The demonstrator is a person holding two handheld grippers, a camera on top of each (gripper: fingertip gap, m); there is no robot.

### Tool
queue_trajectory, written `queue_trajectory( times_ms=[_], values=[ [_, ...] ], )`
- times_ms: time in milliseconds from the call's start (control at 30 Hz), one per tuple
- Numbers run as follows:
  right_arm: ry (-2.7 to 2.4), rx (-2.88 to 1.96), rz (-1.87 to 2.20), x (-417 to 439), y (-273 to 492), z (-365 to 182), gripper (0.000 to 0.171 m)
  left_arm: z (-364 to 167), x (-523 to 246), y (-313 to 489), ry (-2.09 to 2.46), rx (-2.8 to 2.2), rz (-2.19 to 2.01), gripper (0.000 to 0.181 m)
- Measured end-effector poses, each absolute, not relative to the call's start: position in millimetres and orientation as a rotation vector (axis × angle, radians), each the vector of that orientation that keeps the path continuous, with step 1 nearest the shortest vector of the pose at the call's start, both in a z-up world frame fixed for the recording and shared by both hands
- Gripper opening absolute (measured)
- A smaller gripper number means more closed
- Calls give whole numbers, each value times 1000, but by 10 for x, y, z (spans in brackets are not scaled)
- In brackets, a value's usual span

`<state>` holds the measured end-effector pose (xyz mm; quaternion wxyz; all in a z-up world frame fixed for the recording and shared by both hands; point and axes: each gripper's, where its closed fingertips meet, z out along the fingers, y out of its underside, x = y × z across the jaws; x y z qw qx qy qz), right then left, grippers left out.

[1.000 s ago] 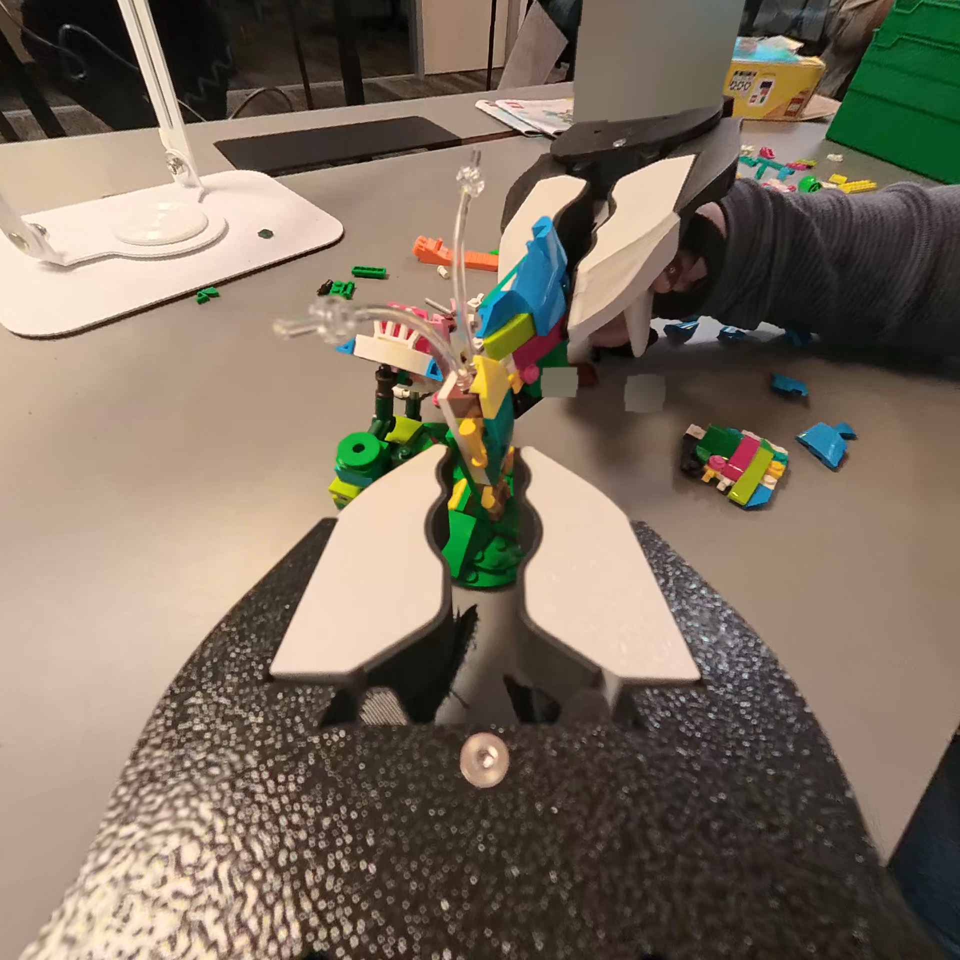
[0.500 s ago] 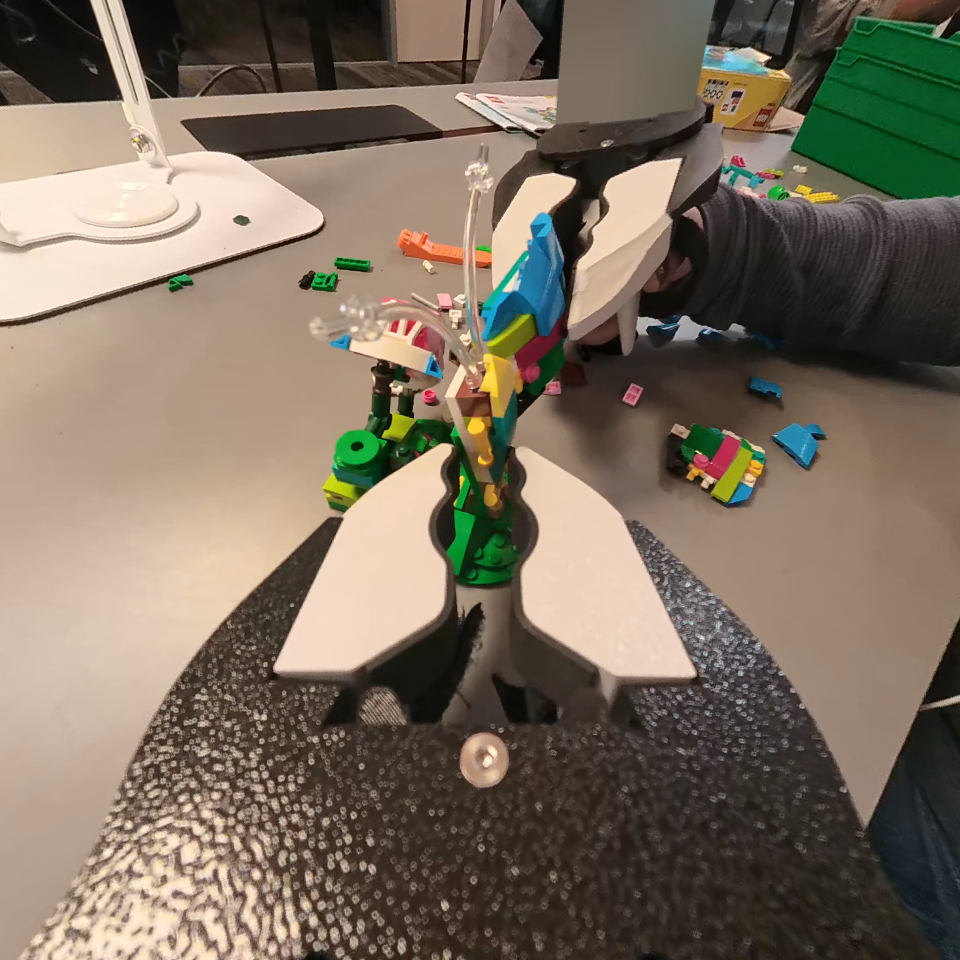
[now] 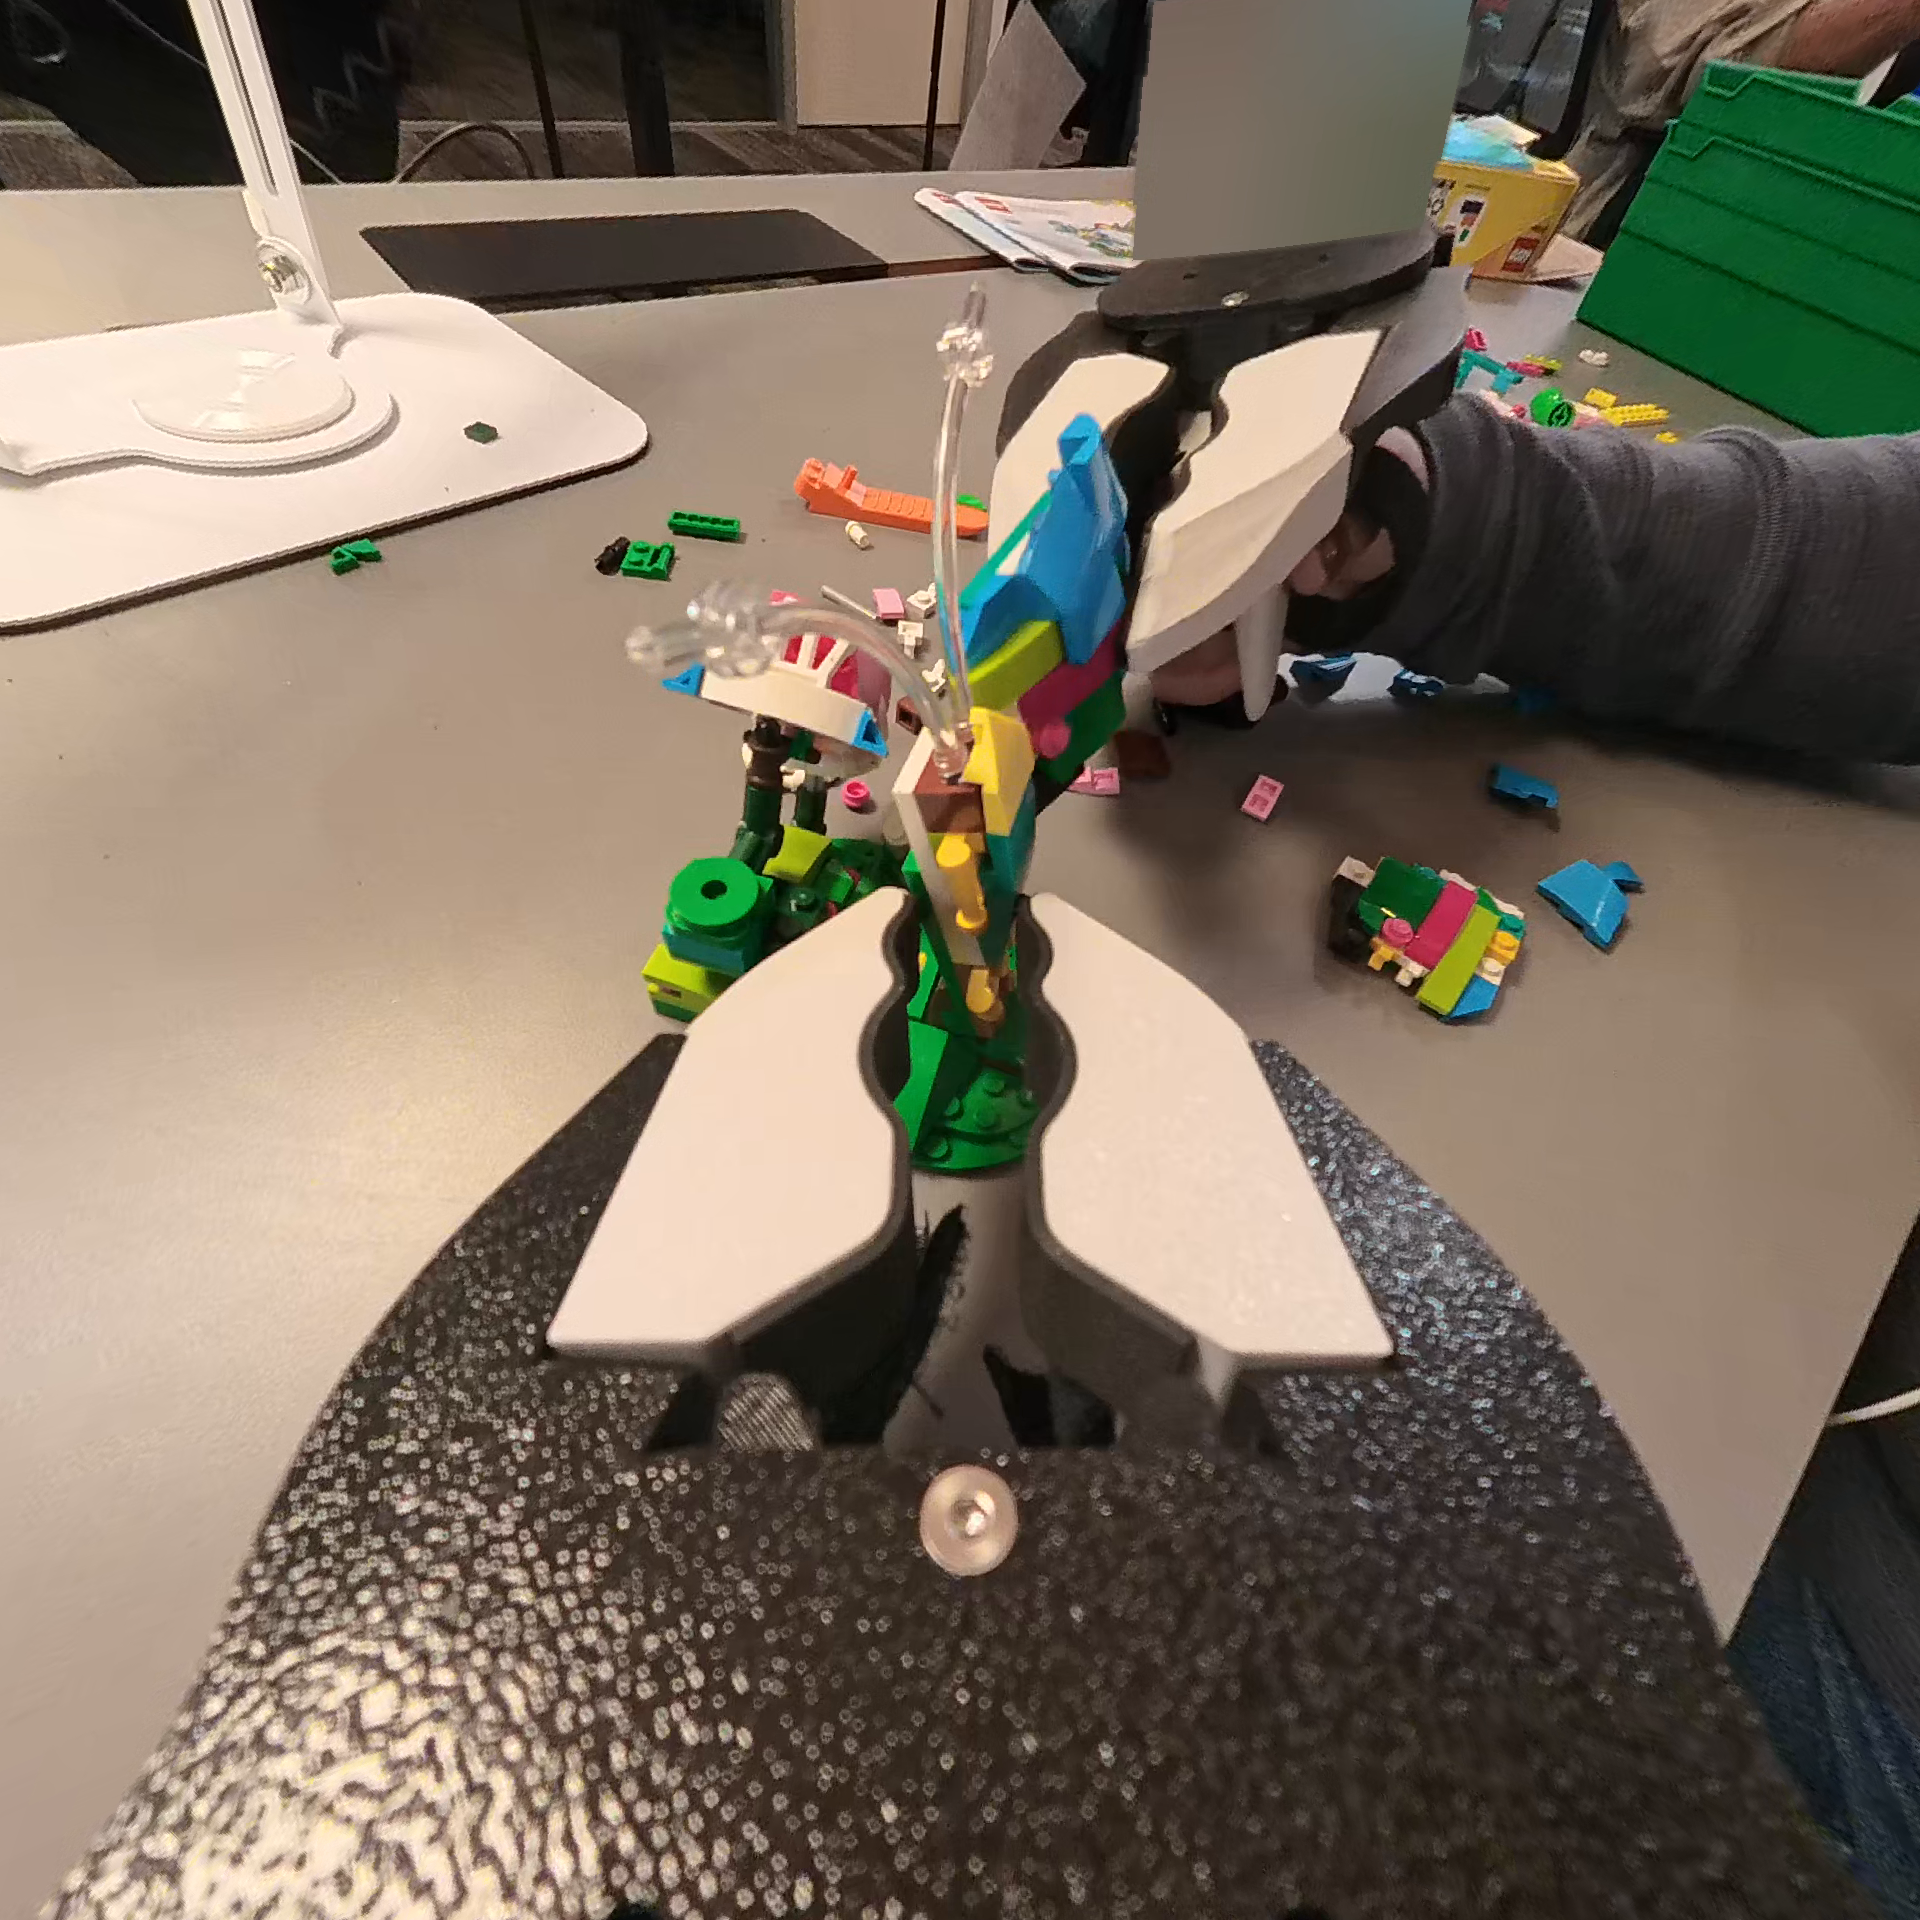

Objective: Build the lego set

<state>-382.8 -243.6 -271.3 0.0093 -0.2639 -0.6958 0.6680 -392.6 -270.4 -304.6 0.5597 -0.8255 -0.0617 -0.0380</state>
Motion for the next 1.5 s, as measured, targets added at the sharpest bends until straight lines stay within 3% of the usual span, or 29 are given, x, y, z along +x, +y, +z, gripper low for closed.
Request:
queue_trajectory(
  times_ms=[1000, 1100, 1500],
  values=[
    [-2180, -853, 1999, -3783, -2445, -2763, 14, -3037, -3918, -2698, -197, -1933, -120, 17],
    [-2168, -866, 2006, -3770, -2409, -2757, 14, -2983, -3932, -2723, -225, -1888, -117, 29],
    [-2132, -889, 2051, -3756, -2333, -2726, 14, -3063, -3940, -2807, -272, -1940, -97, 33]
  ],
)
